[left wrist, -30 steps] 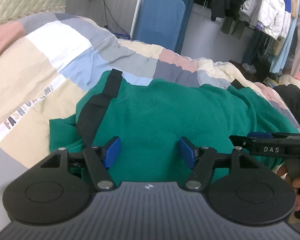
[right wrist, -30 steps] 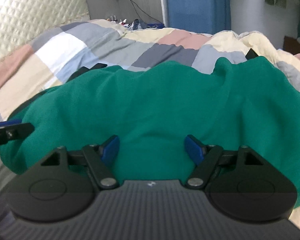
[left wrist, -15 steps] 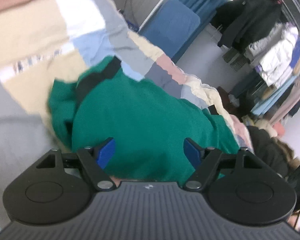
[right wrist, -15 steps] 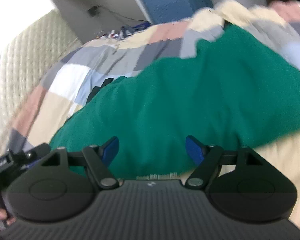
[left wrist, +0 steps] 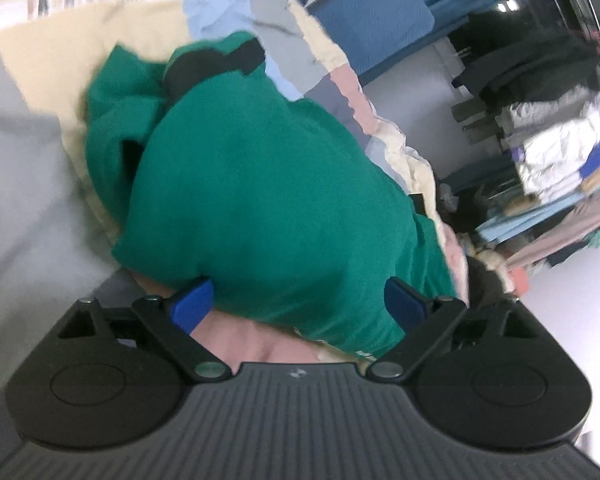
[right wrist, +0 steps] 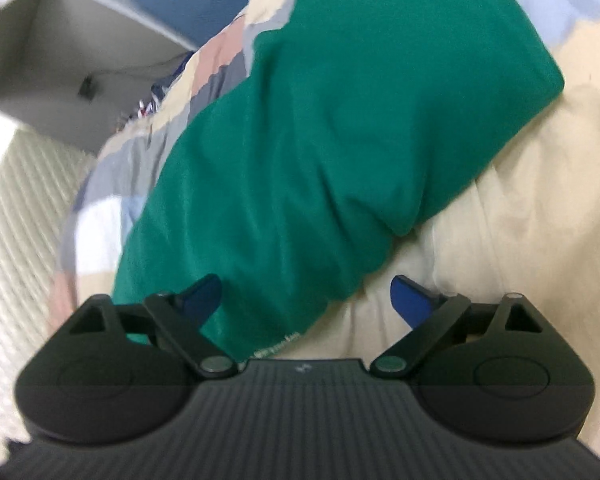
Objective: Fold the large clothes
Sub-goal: 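Grasp the folded hoodie with both tools and roll it over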
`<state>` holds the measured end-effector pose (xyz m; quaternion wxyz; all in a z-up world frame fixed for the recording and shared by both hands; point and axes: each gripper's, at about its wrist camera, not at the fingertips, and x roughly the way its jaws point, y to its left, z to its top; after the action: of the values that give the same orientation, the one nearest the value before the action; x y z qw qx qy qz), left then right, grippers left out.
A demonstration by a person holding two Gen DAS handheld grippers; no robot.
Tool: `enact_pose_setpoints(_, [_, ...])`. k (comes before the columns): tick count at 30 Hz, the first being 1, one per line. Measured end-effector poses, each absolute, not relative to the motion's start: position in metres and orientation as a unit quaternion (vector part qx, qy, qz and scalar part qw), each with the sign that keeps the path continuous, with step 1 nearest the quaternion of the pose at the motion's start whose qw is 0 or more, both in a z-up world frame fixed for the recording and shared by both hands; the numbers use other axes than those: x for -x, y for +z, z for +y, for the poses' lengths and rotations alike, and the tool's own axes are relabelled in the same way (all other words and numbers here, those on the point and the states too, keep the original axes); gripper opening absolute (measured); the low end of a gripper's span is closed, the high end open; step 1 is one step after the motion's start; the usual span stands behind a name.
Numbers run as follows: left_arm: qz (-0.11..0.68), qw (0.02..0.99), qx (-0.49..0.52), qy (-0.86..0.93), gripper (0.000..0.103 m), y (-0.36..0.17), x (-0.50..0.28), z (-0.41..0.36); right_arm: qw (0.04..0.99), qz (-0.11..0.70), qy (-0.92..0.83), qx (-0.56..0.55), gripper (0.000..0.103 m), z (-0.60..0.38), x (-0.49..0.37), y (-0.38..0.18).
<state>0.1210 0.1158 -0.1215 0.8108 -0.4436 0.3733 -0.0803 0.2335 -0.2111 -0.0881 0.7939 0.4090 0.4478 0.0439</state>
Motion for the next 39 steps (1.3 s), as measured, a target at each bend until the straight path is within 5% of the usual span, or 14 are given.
enact_pose_setpoints(10, [0.352,0.695,0.621,-0.091,0.095,-0.173,-0.13,0.141,0.743,0.408,0.065,-0.527,0.095,-0.233,-0.253,-0.097])
enact_pose_setpoints(28, [0.329,0.695,0.637,-0.062,0.095,-0.188,-0.156,0.138,0.756,0.385,0.019,-0.528,0.094,-0.253,-0.245,-0.105])
enact_pose_setpoints(29, [0.326,0.698,0.635,-0.061,0.095,-0.188,-0.157,0.138,0.762,0.391,0.022,-0.517,0.092,-0.25,-0.25,-0.106])
enact_pose_setpoints(33, [0.318,0.725,0.609,-0.056,0.092,-0.182,-0.161,0.134,0.784,0.402,0.015,-0.473,0.058,-0.248,-0.257,-0.109])
enact_pose_setpoints(37, [0.312,0.742,0.591,-0.053,0.075,-0.173,-0.16,0.132,0.795,0.399,0.026,-0.456,0.033,-0.249,-0.256,-0.1])
enact_pose_setpoints(39, [0.309,0.753,0.579,-0.055,0.067,-0.167,-0.159,0.131,0.804,0.396,0.033,-0.442,0.029,-0.247,-0.253,-0.092])
